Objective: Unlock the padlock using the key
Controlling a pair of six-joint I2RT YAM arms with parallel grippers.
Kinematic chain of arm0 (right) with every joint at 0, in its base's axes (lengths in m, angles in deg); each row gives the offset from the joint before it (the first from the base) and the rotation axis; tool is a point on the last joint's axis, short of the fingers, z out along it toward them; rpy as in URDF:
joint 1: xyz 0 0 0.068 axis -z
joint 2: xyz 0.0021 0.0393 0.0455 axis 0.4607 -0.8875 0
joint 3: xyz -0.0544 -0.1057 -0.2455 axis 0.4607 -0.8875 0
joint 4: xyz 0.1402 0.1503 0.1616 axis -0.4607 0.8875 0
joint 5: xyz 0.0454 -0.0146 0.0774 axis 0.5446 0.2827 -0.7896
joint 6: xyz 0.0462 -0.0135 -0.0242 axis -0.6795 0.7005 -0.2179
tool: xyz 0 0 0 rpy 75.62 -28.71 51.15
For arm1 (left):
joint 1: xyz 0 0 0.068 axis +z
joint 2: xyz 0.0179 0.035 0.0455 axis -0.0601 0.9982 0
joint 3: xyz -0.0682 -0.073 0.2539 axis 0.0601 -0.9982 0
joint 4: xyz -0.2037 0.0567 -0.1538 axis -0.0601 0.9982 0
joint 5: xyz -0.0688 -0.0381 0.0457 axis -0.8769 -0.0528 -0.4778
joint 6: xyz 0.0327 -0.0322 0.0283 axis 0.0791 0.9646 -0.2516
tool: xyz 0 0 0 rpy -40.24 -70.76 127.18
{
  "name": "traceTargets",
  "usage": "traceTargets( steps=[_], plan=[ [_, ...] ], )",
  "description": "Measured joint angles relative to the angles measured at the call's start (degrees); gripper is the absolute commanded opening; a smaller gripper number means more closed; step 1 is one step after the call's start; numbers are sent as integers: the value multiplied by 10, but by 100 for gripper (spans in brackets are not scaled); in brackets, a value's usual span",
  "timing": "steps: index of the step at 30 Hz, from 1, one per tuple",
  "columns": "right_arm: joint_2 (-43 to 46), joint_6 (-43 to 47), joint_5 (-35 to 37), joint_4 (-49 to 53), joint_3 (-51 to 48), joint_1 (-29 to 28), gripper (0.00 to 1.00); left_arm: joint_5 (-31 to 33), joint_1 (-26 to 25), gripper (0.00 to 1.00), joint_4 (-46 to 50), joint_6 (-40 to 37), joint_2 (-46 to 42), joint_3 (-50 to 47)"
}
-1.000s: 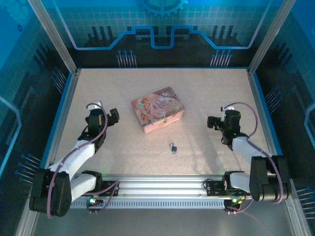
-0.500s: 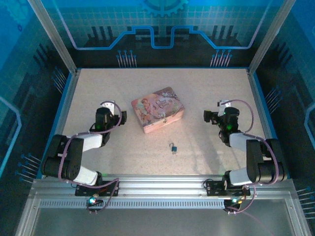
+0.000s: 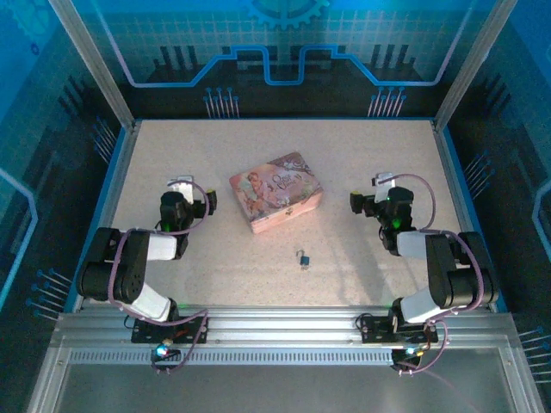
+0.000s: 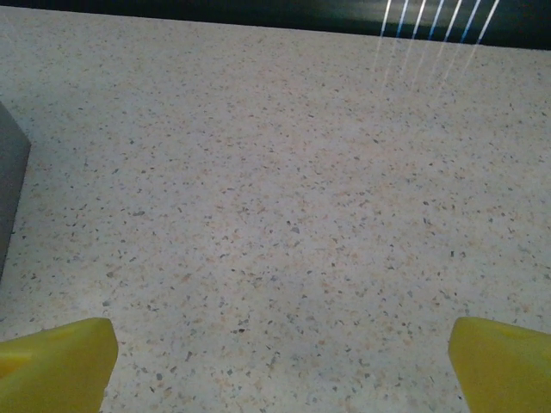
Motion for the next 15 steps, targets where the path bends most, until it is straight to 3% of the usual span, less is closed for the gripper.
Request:
traceTargets(
  steps=[15],
  plan=[
    [0, 7, 3, -3, 0, -4, 100, 0, 0, 99, -7, 0, 0, 0]
  ],
)
